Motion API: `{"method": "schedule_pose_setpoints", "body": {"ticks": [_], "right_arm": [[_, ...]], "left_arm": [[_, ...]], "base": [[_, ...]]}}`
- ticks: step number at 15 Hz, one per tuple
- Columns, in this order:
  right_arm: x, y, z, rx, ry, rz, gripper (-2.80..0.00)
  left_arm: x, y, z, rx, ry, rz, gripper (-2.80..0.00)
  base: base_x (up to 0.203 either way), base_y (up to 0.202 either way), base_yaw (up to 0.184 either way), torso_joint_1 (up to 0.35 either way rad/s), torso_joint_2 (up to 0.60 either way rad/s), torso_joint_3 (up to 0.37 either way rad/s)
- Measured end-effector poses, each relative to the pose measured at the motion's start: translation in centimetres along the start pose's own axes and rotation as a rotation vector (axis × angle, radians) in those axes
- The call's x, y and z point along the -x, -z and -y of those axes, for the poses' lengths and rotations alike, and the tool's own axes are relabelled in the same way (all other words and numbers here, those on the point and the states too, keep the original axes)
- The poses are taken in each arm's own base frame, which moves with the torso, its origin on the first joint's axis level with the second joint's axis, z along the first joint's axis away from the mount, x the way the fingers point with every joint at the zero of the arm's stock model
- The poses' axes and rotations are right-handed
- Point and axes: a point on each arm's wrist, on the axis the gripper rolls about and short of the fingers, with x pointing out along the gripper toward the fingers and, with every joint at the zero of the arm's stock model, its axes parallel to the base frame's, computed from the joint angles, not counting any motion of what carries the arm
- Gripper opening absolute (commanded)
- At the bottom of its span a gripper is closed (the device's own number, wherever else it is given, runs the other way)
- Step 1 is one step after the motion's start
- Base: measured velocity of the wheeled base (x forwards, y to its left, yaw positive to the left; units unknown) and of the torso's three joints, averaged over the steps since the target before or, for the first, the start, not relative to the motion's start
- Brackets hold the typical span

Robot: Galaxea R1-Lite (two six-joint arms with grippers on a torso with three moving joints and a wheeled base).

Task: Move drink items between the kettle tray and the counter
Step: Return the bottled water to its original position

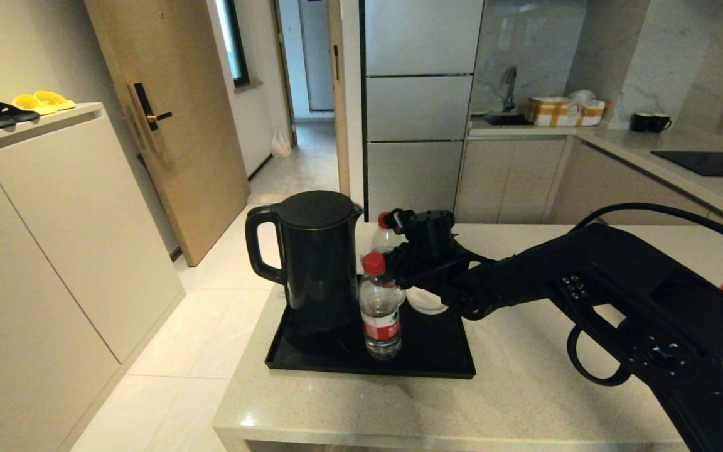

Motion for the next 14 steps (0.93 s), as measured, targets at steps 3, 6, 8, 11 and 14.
{"method": "schedule_pose_setpoints", "body": {"ticks": [3, 6, 8, 11, 14], "right_arm": [[0.3, -0.1, 0.3, -0.003, 0.006, -0.001, 0.0], [1.3, -0.7, 0.6, -0.016, 0.001, -0.003, 0.0], [2.2, -1.4, 0.8, -0.035, 0.0, 0.006, 0.0], [3.5, -2.8, 0.9, -0.049, -0.001, 0.035, 0.0], [4.9, -4.8, 1.2, -0.082, 0.003, 0.08, 0.0]], "left_arm": [[0.0, 0.0, 0.0, 0.0, 0.0, 0.0, -2.8], [0.0, 0.0, 0.0, 0.0, 0.0, 0.0, -2.8], [0.0, 0.0, 0.0, 0.0, 0.0, 0.0, -2.8], [0.0, 0.0, 0.0, 0.0, 0.0, 0.0, -2.8], [0.0, 0.0, 0.0, 0.0, 0.0, 0.0, -2.8]], "base": [[0.0, 0.0, 0.0, 0.0, 0.0, 0.0], [0.0, 0.0, 0.0, 0.0, 0.0, 0.0], [0.0, 0.0, 0.0, 0.0, 0.0, 0.0], [0.0, 0.0, 0.0, 0.0, 0.0, 0.0], [0.0, 0.0, 0.0, 0.0, 0.0, 0.0]]}}
